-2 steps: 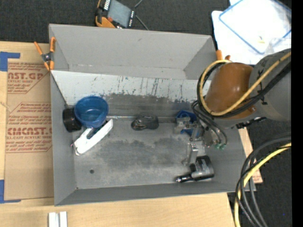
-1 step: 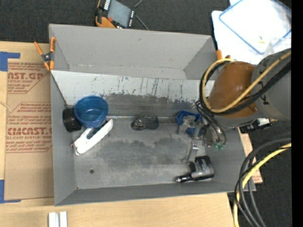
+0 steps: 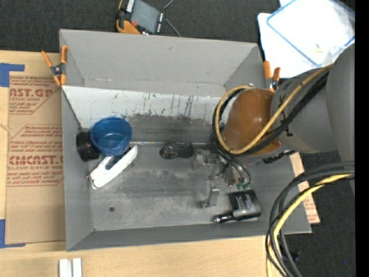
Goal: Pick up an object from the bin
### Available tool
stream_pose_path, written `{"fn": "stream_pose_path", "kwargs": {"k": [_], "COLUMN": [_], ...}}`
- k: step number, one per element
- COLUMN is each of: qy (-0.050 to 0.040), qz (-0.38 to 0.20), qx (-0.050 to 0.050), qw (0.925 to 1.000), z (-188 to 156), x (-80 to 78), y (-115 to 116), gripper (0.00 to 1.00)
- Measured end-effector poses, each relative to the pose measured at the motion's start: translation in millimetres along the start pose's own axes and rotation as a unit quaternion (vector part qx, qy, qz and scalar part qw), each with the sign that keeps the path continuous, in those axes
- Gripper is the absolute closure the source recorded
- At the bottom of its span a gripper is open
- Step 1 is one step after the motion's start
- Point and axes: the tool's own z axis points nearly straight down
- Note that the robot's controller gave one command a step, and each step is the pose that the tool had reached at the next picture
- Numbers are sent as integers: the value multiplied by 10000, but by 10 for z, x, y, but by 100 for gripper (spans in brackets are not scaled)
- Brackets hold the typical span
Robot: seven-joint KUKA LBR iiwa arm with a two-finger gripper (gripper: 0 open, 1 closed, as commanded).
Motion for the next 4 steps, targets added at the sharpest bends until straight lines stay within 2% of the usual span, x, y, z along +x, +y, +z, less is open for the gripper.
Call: {"fn": "stream_pose_path", "kwargs": {"k": [1, 2, 3, 4], "qy": [-72, 10, -31, -33], "qz": [-665, 1145, 372, -220], "qx": [37, -5, 10, 3], "qw": [9978, 9934, 9993, 9998], "z": [-419, -554, -383, -293], "x": [-421, -287, -365, -207], "y": [-486, -404, -571, -628], "gripper": [0, 0, 0, 0]}}
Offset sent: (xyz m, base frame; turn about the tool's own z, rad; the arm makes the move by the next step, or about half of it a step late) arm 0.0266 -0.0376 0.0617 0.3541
